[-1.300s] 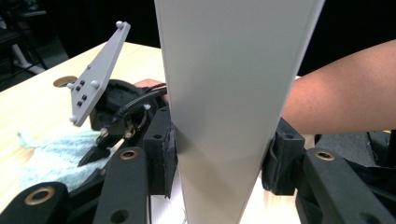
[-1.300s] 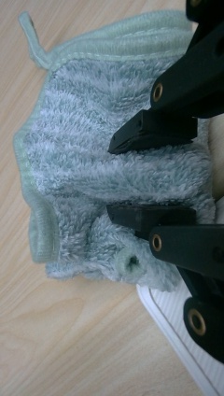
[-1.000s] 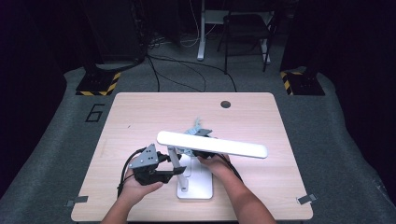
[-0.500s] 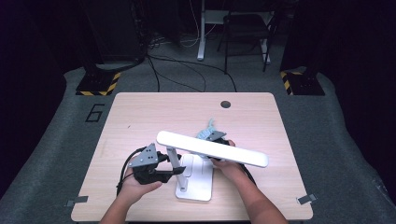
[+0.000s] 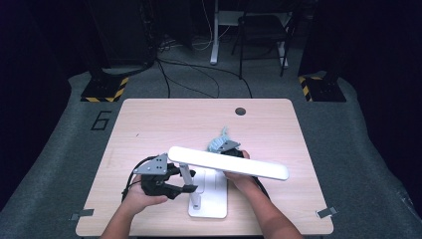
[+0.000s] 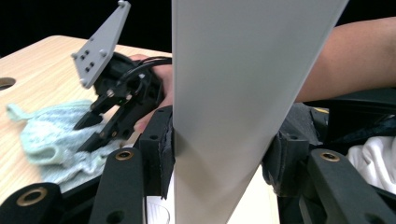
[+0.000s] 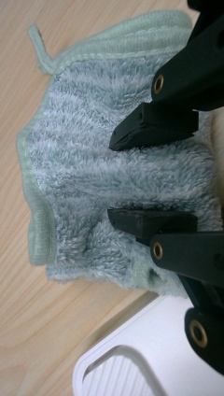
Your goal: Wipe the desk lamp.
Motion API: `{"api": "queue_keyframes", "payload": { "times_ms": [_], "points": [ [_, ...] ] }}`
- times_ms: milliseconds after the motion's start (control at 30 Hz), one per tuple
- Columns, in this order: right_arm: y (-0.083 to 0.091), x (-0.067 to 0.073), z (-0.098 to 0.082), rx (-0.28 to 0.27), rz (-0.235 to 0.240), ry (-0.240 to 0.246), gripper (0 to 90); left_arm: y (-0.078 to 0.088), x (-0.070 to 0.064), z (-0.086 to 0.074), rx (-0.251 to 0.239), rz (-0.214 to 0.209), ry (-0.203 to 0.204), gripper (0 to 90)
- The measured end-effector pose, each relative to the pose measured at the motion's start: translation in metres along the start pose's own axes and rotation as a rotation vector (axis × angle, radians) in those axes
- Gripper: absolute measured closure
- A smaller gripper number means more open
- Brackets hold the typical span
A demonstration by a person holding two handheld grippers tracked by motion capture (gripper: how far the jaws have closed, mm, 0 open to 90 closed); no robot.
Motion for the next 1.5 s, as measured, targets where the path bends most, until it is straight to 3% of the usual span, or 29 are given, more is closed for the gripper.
{"api": "queue_keyframes", "payload": {
  "times_ms": [67,167,267,300,400,433,500,533,600,700,733,1033,1233,1333,1367,1400,1500],
  "points": [
    [-0.002,0.003,0.002,0.001,0.015,-0.005,60.6,-0.001,0.0,0.0,-0.004,-0.008,0.003,50.8],
    [-0.01,0.013,0.011,-0.025,0.047,-0.041,59.8,-0.004,0.0,0.002,-0.007,0.021,-0.02,51.9],
    [-0.018,0.023,0.02,-0.012,0.058,-0.012,59.6,-0.007,-0.003,0.004,-0.001,0.052,-0.031,52.5],
    [-0.022,0.027,0.024,-0.009,0.064,0.025,59.8,-0.008,-0.003,0.004,0.002,0.062,-0.033,52.6],
    [-0.026,0.03,0.027,-0.009,0.048,0.034,60.3,-0.009,-0.002,0.005,0.002,0.105,-0.019,52.9],
    [-0.026,0.03,0.026,-0.006,0.061,0.011,60.5,-0.01,-0.002,0.005,-0.001,0.114,-0.02,53.0],
    [-0.023,0.026,0.023,0.013,0.077,0.008,60.5,-0.012,-0.003,0.006,0.006,0.137,-0.02,53.0],
    [-0.021,0.024,0.021,0.017,0.074,-0.001,60.5,-0.013,-0.002,0.006,0.008,0.143,-0.027,53.1],
    [-0.016,0.016,0.018,0.024,0.064,0.032,60.5,-0.013,-0.003,0.006,0.014,0.146,-0.022,53.1],
    [-0.009,0.009,0.011,0.029,0.051,0.008,60.5,-0.014,-0.002,0.006,0.008,0.157,-0.017,53.2],
    [-0.004,0.003,0.007,0.041,0.046,0.039,60.5,-0.013,-0.001,0.006,0.011,0.165,-0.009,53.2],
    [0.022,-0.018,-0.017,0.065,0.0,0.037,60.7,-0.014,-0.001,0.006,0.013,0.176,-0.007,53.3],
    [0.033,-0.025,-0.028,0.054,-0.017,-0.035,58.7,-0.016,0.001,0.007,0.007,0.195,-0.001,53.2],
    [0.038,-0.026,-0.023,0.028,-0.039,-0.042,55.1,-0.016,0.005,0.007,0.002,0.213,0.007,53.2],
    [0.039,-0.026,-0.019,-0.006,-0.058,-0.04,52.5,-0.016,0.007,0.007,0.0,0.219,0.007,53.2],
    [0.041,-0.029,-0.017,-0.019,-0.066,-0.02,48.9,-0.016,0.009,0.006,0.001,0.226,0.01,53.1],
    [0.039,-0.036,-0.016,-0.042,-0.09,-0.053,43.3,-0.015,0.013,0.006,-0.007,0.233,0.017,53.1]
  ]
}}
Point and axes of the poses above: each handheld gripper's, and its own axes: y roughly backward along the jaws, z roughly out of its top, x roughly to its left, the point moved 10 cm from there along -y, roughly forward along the jaws, and after that the axes turned 15 degrees about z, right-handed, at the moved point
